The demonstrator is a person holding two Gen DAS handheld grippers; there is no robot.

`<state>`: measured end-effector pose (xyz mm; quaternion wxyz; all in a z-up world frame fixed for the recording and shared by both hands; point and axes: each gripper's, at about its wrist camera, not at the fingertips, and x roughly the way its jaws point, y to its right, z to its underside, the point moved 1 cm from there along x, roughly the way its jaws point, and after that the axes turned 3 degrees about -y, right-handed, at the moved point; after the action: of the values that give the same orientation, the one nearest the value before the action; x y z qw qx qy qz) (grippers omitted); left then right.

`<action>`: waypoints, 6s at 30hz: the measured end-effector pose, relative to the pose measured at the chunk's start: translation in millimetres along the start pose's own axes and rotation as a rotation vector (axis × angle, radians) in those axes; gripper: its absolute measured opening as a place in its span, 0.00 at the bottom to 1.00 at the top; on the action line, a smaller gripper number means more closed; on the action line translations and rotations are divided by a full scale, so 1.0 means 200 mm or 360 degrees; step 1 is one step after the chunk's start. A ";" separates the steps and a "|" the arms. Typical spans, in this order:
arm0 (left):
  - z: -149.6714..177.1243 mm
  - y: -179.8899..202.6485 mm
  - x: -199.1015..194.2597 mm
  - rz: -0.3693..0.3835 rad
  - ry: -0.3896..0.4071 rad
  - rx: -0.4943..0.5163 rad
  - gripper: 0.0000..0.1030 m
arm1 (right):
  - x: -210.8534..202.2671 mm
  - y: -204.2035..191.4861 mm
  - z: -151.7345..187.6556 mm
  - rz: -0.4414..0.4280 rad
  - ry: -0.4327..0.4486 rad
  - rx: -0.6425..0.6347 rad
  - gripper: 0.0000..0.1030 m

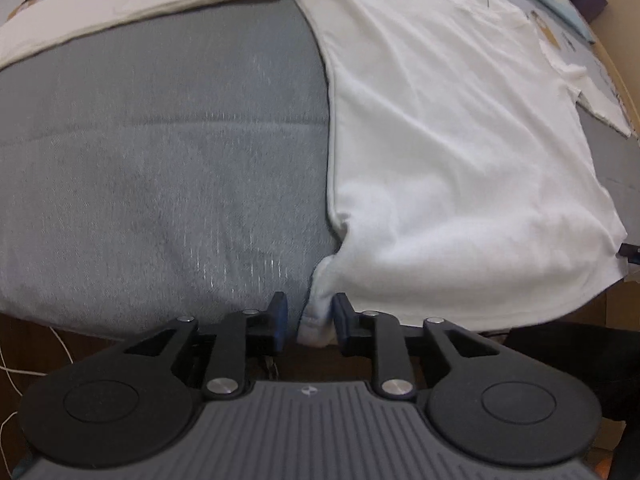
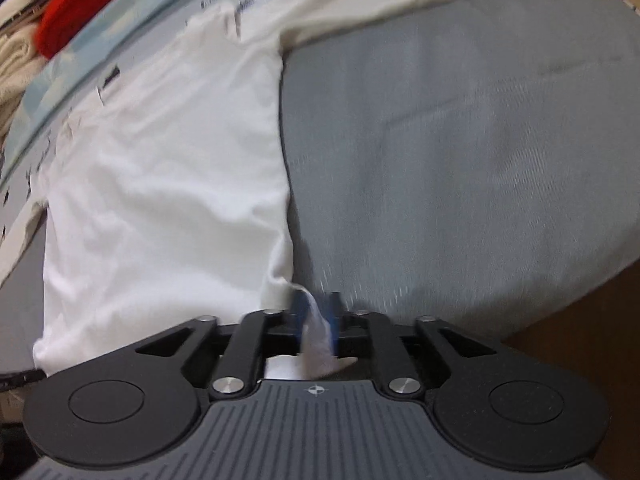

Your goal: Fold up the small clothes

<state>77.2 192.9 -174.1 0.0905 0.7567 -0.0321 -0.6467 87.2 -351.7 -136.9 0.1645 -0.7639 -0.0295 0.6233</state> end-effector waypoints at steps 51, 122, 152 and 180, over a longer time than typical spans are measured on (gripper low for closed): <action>-0.05 0.08 0.00 -0.0003 0.0277 0.0097 0.26 | -0.13 -0.22 0.10 0.0287 0.0253 -0.0353 0.31; -0.68 -1.70 -0.15 -0.0436 0.1044 -0.1467 0.03 | 0.11 -0.85 -0.44 0.0289 0.0773 -0.0707 0.07; -1.16 0.32 -0.44 0.0167 0.1369 -0.0117 0.03 | 0.02 -0.79 -0.36 0.0269 0.0744 -0.0679 0.00; -1.33 0.05 -0.38 -0.0233 0.0913 -0.0532 0.17 | -0.09 -0.80 -0.62 -0.0345 0.0666 -0.0247 0.03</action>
<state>326.9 220.3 -58.2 0.1721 0.8828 0.1555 -0.4085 227.5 -231.1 -53.9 0.1737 -0.8791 -0.1245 0.4260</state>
